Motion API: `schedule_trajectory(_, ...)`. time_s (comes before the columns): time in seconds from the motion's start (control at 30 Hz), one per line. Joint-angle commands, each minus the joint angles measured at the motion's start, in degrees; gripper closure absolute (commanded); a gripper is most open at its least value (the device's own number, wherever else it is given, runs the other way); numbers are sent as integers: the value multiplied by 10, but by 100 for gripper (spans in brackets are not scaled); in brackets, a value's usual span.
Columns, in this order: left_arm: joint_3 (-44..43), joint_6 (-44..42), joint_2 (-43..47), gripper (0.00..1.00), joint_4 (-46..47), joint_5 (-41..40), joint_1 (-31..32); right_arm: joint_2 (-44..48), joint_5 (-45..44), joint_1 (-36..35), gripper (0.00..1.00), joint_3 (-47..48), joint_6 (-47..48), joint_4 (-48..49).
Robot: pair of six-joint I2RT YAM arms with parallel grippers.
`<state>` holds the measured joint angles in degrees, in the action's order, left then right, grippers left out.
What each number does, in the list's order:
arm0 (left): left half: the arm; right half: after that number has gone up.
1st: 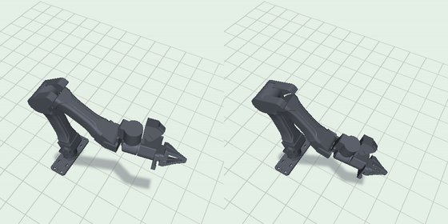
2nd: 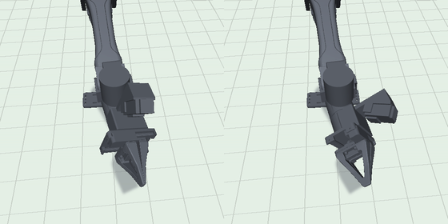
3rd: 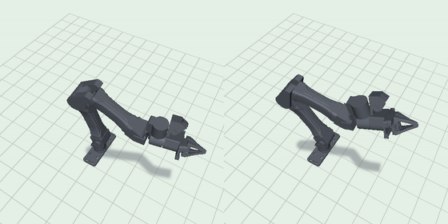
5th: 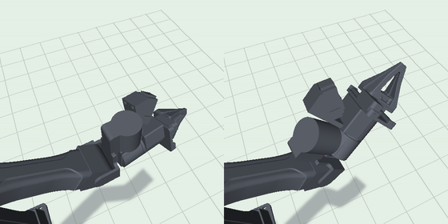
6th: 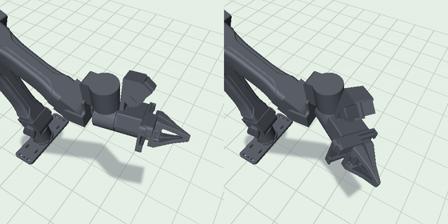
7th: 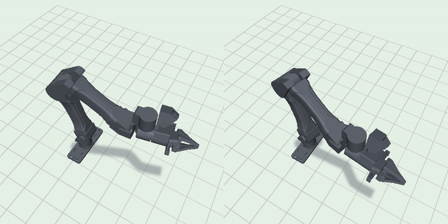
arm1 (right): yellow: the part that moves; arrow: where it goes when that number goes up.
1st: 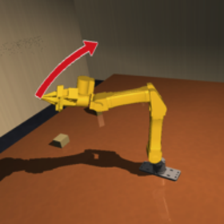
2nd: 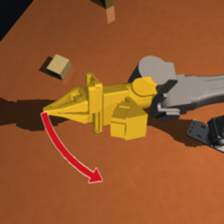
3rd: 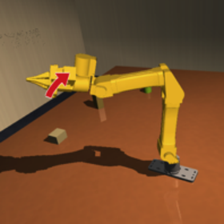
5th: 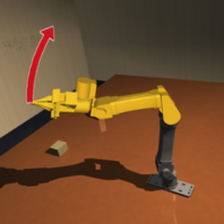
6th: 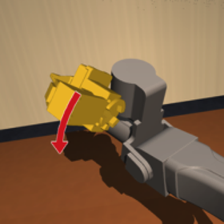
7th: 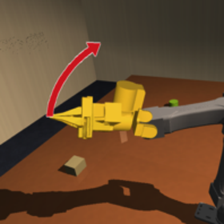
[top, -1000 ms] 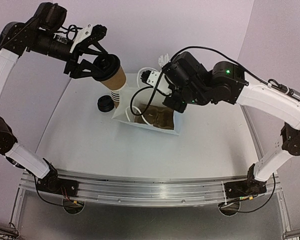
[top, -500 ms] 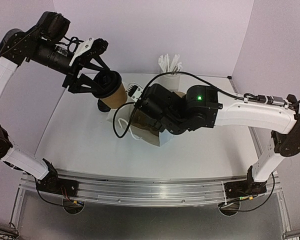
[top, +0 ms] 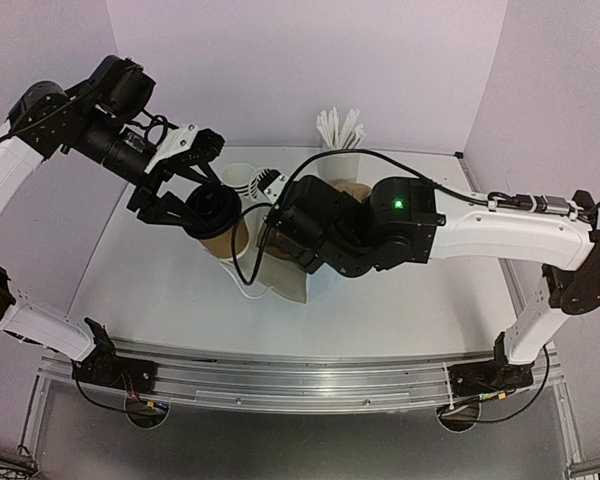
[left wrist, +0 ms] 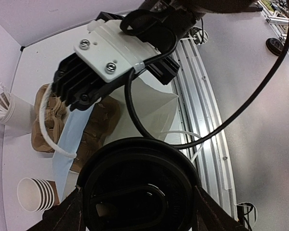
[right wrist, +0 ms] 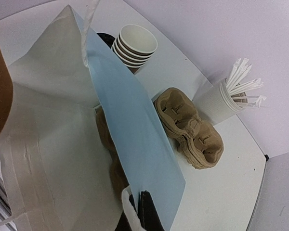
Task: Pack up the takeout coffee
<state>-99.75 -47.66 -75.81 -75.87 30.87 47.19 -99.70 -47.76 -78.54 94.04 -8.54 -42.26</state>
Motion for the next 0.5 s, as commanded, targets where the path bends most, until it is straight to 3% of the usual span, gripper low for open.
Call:
schedule_trajectory(0.0,38,5,24,57,78,-29,28,14,18,-1,100,6,-35,21)
schedule_trajectory(0.2,109,-23,57,59,162,-52,39,55,37,2,100,-34,-53,54)
schedule_trajectory(0.47,146,-53,83,60,192,-22,41,81,142,58,100,-57,-125,67)
